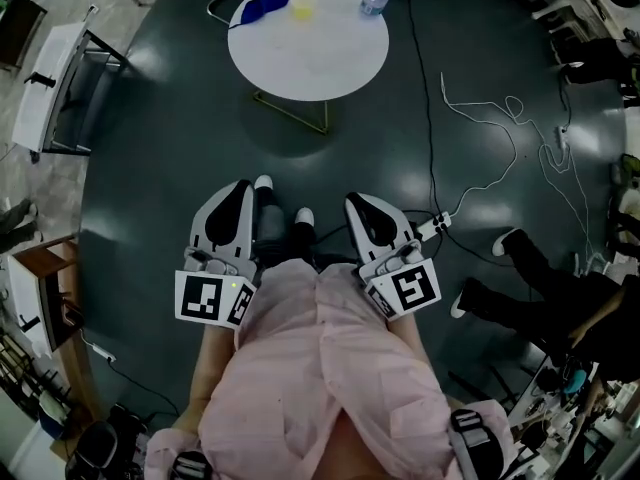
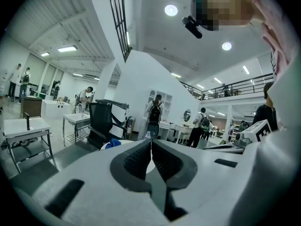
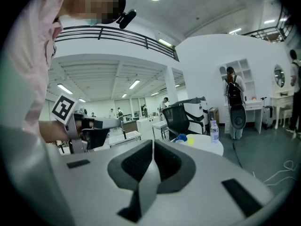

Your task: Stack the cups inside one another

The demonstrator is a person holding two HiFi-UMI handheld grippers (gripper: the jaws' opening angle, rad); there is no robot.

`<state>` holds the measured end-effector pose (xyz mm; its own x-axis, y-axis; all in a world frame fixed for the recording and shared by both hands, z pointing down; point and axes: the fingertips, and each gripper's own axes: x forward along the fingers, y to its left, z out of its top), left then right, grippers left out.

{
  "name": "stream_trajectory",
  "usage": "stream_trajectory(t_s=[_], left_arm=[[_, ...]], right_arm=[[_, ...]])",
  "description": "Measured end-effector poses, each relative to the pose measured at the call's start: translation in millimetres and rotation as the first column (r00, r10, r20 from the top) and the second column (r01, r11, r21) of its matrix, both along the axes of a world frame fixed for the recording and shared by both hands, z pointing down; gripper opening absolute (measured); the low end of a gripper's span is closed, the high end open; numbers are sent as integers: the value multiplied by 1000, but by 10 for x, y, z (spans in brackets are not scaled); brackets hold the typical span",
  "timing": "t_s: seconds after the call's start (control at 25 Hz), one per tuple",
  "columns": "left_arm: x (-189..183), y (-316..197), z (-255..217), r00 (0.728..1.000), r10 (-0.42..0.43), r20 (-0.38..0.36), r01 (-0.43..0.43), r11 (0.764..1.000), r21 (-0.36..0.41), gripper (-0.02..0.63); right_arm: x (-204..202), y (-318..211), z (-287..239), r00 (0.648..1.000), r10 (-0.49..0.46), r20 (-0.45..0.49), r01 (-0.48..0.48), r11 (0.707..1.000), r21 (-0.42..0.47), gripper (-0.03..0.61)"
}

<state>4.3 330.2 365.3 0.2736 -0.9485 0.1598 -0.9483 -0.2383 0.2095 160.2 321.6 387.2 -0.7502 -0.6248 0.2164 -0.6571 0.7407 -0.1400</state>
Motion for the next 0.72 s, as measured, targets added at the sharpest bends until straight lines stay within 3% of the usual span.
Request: stream_trajectory(t_s=[0.44, 0.72], left_arm=[[-791, -655, -73, 998, 64, -20, -64, 998, 2, 20], [-1110, -977, -64, 987, 156, -34, -156, 988, -1, 20]], right_arm=[[-679, -563, -83, 992, 128, 8, -128, 992, -14, 34], [-1150, -856, -63, 981, 192, 16, -192, 981, -21, 34]])
